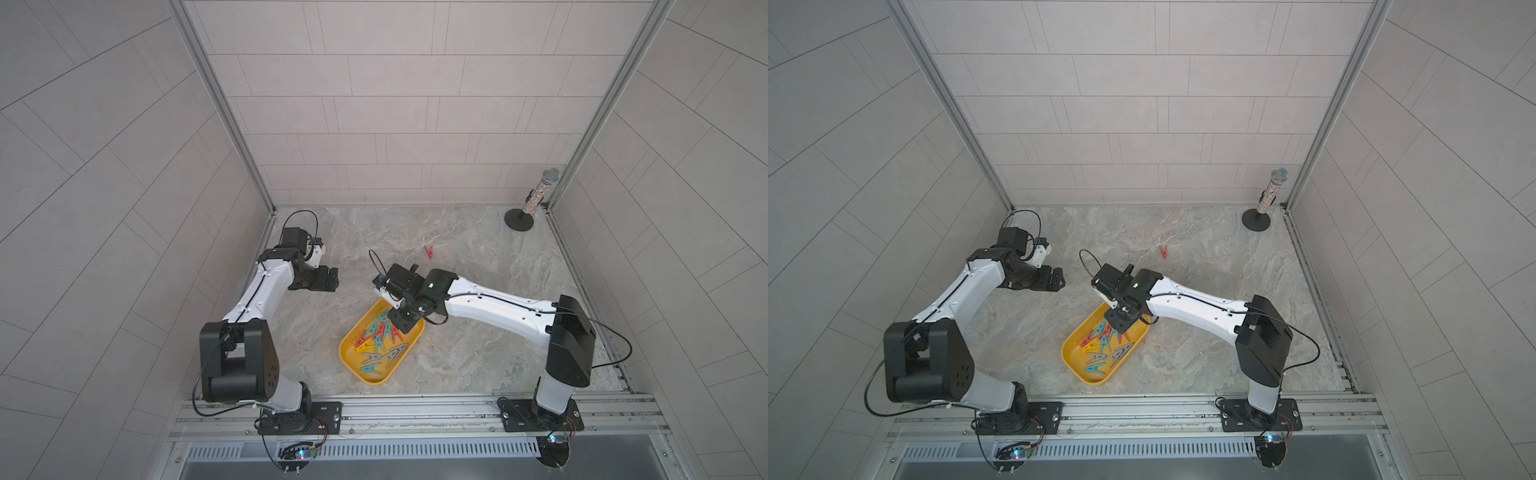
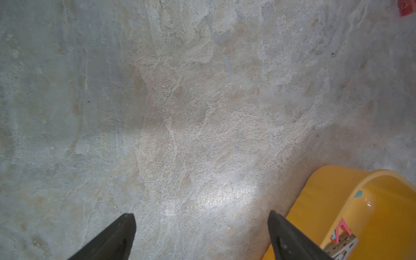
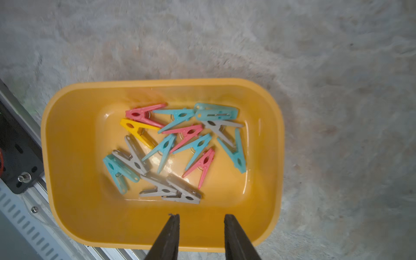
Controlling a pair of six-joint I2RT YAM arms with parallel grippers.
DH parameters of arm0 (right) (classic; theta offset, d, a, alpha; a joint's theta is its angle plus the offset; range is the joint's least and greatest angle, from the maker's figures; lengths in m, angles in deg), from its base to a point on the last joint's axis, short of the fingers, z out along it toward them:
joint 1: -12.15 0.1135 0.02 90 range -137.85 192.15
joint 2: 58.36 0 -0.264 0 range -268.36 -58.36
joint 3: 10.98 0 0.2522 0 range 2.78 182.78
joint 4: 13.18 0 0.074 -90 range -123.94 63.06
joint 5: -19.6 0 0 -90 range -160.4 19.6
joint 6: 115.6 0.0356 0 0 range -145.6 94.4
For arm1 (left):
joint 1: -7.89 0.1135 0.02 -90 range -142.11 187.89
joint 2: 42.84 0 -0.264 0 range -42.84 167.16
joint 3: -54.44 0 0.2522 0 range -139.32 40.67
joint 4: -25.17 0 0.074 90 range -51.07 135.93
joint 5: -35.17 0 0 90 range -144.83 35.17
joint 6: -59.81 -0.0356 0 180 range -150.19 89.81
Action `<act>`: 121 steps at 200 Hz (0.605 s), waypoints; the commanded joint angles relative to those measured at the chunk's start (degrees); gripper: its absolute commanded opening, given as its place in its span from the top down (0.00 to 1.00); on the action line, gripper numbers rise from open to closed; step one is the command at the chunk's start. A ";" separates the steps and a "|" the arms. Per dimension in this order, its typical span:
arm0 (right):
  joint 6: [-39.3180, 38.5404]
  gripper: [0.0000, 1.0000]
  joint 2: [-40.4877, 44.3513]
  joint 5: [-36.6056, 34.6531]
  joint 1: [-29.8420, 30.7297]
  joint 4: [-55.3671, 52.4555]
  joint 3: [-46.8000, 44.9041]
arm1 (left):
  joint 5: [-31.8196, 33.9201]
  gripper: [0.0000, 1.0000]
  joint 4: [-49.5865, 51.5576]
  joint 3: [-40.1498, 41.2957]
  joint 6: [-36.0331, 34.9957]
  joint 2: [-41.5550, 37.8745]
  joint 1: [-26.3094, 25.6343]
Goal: Take the clothespins out of the storage box
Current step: Pick up the clothespin from the storage box.
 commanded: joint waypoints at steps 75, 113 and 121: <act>6.25 0.66 -10.28 -1.03 0.06 4.50 -1.53 | -0.02 0.00 0.46 -1.04 -0.09 -0.47 0.39; 7.15 0.69 -13.49 -3.25 0.00 3.55 -0.08 | 0.09 0.00 0.43 -1.01 -0.09 -0.81 0.38; 7.15 0.70 -13.80 -3.78 0.05 3.40 0.07 | -0.01 0.00 0.43 -0.94 -0.13 -0.72 0.37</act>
